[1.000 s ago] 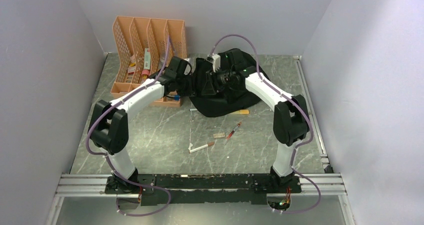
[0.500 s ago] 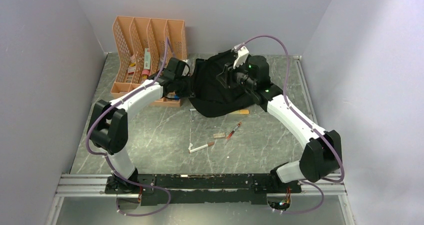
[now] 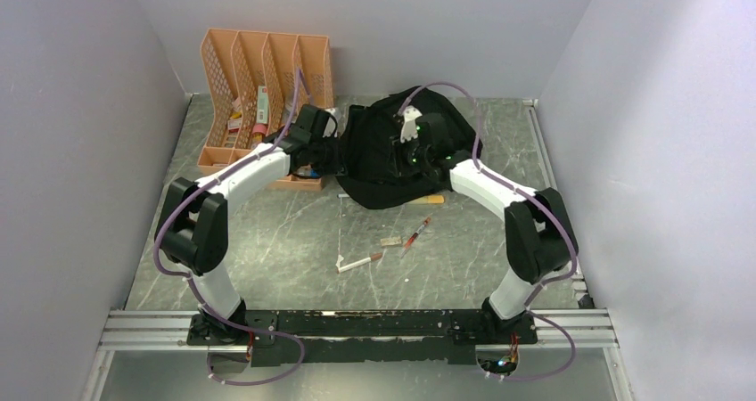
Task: Pack the student bag
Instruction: Zip the student bag at the center of the board.
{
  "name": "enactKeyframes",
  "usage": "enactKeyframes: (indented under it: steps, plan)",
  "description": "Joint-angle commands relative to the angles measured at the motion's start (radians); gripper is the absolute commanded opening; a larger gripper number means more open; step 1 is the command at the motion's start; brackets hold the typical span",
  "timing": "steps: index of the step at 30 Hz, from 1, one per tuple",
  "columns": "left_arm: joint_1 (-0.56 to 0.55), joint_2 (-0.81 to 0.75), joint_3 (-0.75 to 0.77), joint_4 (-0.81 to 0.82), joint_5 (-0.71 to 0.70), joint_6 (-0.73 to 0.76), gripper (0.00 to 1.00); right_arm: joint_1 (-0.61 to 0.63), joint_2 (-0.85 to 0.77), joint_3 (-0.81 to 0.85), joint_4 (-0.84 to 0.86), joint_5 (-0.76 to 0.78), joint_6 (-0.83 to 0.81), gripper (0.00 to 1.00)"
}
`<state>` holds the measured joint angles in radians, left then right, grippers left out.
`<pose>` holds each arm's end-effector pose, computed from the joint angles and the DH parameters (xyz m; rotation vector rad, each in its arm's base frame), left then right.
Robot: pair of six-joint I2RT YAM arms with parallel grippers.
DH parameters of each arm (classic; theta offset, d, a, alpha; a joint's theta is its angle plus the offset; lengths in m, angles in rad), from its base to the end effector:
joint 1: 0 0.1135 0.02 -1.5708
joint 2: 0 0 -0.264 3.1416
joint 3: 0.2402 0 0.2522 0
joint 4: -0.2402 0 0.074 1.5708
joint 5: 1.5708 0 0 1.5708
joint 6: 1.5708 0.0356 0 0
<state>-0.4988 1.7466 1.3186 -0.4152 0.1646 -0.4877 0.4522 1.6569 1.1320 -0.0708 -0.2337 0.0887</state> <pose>0.3366 -0.1900 0.2449 0.0925 2.5019 -0.6329 0.3334 0.1711 0.2447 -0.5320 2.1376 0.5601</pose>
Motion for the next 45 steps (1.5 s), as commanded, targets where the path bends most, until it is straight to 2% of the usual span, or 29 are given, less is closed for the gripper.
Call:
enactKeyframes:
  steps: [1,7,15,23,39,42,43,45]
  plan:
    - [-0.002,-0.008,-0.008,0.015,0.045,0.038,0.05,0.022,0.041,0.011,-0.044,-0.044,-0.016,0.33]
    - [-0.060,0.021,0.018,0.021,0.071,0.057,0.05,0.017,-0.024,-0.063,0.062,-0.024,0.041,0.33]
    - [-0.144,0.027,0.044,0.000,0.127,0.052,0.05,-0.004,-0.180,-0.147,0.142,0.205,0.114,0.38]
    - [-0.234,-0.021,0.002,0.027,0.168,0.004,0.05,-0.038,-0.297,-0.215,0.159,0.350,0.132,0.40]
    - [-0.338,-0.244,-0.261,0.122,0.116,-0.082,0.05,-0.058,-0.347,-0.244,0.142,0.383,0.158,0.44]
    - [-0.338,-0.268,-0.258,0.094,0.051,-0.079,0.05,-0.058,-0.337,-0.231,0.147,0.347,0.158,0.45]
    - [-0.338,-0.277,-0.250,0.079,0.015,-0.077,0.06,-0.058,-0.334,-0.227,0.149,0.334,0.159,0.45]
    - [-0.337,-0.294,-0.225,0.048,-0.063,-0.071,0.22,-0.058,-0.331,-0.225,0.154,0.310,0.166,0.46]
